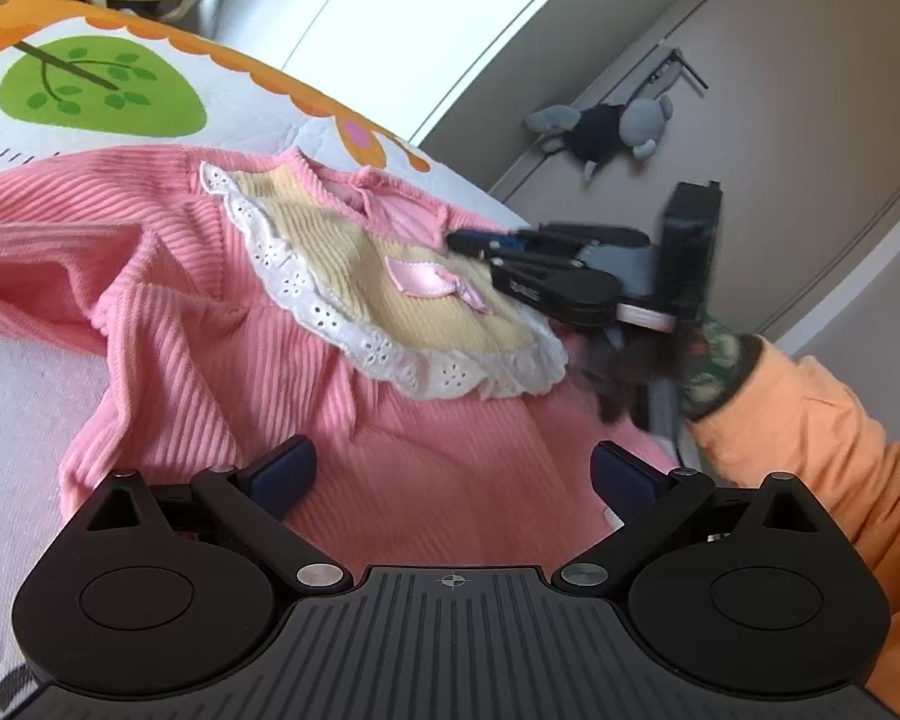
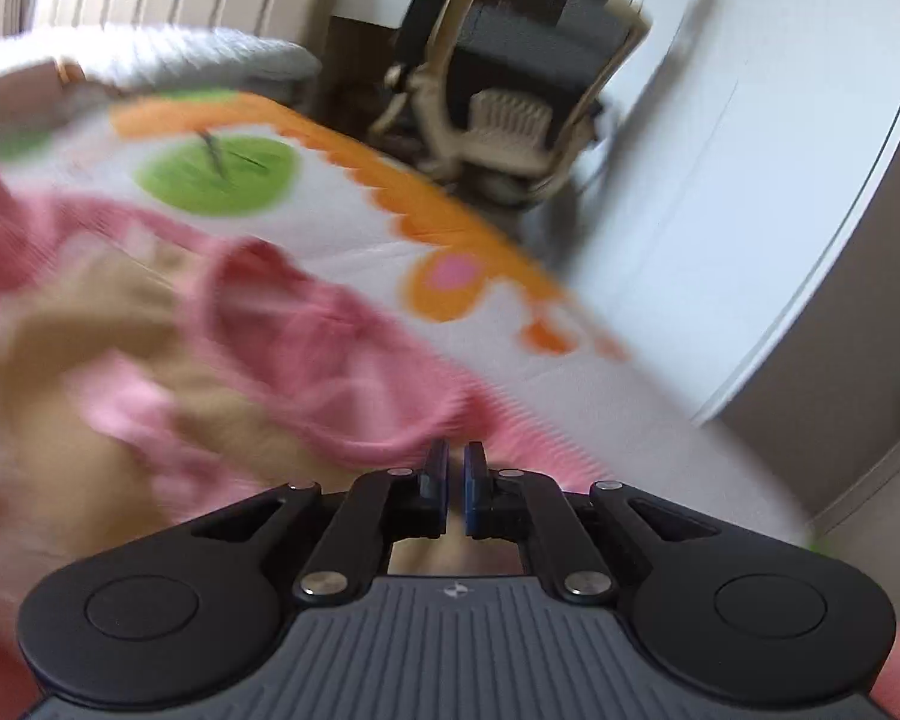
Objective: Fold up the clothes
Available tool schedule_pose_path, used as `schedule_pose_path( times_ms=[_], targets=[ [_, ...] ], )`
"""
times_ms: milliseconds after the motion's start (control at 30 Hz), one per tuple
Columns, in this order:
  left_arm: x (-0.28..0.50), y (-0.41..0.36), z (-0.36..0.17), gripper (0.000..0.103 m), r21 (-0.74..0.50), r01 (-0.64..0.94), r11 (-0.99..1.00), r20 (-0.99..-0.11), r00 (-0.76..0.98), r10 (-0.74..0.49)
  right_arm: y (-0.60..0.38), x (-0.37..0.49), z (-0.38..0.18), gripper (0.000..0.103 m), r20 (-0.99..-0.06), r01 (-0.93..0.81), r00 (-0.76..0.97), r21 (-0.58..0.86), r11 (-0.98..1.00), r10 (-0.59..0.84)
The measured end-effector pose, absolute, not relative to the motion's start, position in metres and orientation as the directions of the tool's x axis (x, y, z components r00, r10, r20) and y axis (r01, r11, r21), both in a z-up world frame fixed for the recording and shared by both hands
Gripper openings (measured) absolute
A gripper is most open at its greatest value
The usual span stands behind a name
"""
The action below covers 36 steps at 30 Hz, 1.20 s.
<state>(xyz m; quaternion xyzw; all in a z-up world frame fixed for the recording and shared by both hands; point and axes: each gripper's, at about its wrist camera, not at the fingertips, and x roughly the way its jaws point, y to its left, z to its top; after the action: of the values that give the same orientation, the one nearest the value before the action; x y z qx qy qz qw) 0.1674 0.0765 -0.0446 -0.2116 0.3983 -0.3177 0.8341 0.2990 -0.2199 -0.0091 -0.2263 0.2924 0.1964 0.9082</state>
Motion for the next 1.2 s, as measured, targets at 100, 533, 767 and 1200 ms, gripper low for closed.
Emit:
schedule_pose_path(
  times_ms=[100,533,767,1200],
  targets=[
    [0.162,0.078,-0.044,0.101,-0.598,0.366,0.713,-0.53,0.487,-0.694,-0.243,0.312,0.007,0.01,-0.614,-0.43,0.751,-0.18,0.885,0.241],
    [0.161,0.079,-0.046,0.103,-0.63,0.331,0.702,-0.513,0.502,-0.697,-0.445,0.232,0.054,0.046,-0.556,0.032,0.823,0.252,0.967,0.118],
    [0.163,0.074,-0.041,0.103,-0.616,0.301,0.728,-0.546,0.503,-0.67,-0.43,0.252,0.008,0.021,-0.6,-0.015,0.78,0.265,0.964,0.178],
    [0.162,0.08,-0.044,0.103,-0.646,0.294,0.704,-0.517,0.51,-0.688,-0.279,0.185,0.141,0.034,-0.508,-0.647,0.564,0.219,0.73,0.652]
  ],
)
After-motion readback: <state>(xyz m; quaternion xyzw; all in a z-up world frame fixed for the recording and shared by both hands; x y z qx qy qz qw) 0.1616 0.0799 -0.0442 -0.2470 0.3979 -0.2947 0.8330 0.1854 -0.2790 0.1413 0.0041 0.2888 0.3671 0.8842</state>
